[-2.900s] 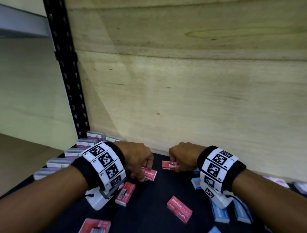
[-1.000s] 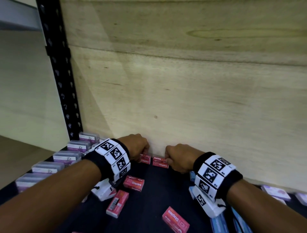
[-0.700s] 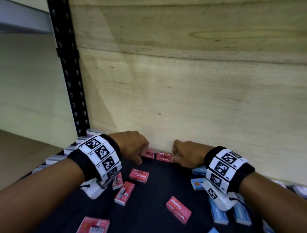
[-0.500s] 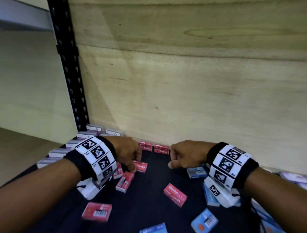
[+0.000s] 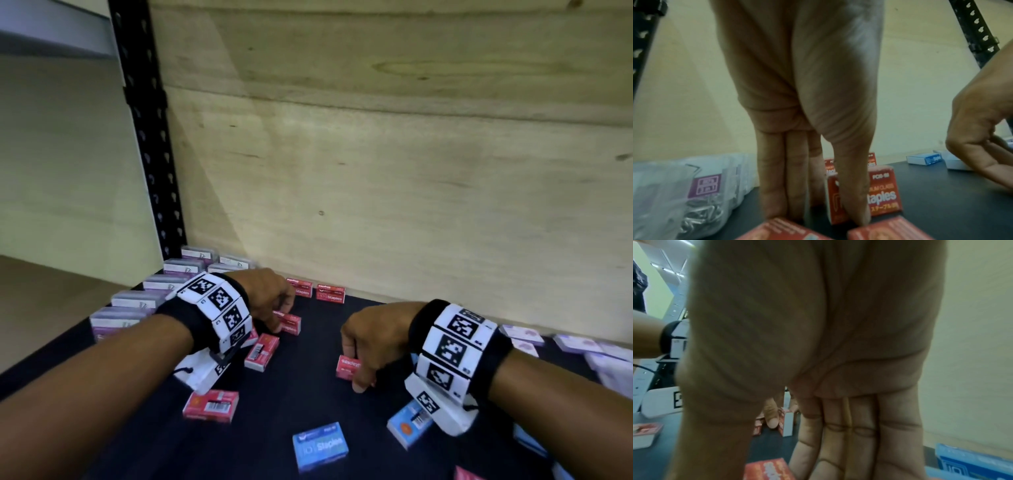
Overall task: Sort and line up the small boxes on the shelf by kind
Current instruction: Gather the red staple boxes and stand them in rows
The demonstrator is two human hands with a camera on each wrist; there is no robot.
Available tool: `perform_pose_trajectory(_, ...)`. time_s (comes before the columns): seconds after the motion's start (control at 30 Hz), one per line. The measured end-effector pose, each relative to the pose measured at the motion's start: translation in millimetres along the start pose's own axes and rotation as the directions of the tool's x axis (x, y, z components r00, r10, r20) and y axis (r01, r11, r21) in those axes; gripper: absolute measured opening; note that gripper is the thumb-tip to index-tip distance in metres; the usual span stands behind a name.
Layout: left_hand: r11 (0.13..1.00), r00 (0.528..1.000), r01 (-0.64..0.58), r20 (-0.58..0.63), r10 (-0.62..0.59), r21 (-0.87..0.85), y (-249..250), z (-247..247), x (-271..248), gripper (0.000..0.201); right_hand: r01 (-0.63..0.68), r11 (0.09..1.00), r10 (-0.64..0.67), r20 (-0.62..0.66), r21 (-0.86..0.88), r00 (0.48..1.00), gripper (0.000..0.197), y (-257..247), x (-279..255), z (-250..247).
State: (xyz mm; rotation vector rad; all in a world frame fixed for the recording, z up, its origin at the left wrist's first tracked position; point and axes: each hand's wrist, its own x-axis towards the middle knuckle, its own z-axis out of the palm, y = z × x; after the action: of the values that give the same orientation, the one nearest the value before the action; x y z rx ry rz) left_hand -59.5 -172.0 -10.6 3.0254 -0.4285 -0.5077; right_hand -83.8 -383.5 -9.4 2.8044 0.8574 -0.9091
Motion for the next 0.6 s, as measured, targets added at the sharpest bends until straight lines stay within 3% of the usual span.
perform_pose_trajectory(0.13, 1.0, 1.0, 0.008, -0.015, -0.008, -0.017, 2.3, -0.9, 0.2, 0.029, 0.005, 0.998, -0.001, -0.055, 0.06, 0.998, 0.029, 6.8, 6.9, -9.0)
perform_pose_trajectory(0.6, 0.997, 1.0, 0.002, -0.013, -0.001, 0.075, 10.8, -4.2, 3.4, 0.03, -0.042, 0.96, 0.08, -0.13, 0.276, 0.988, 0.023, 14.5, 13.1, -15.9)
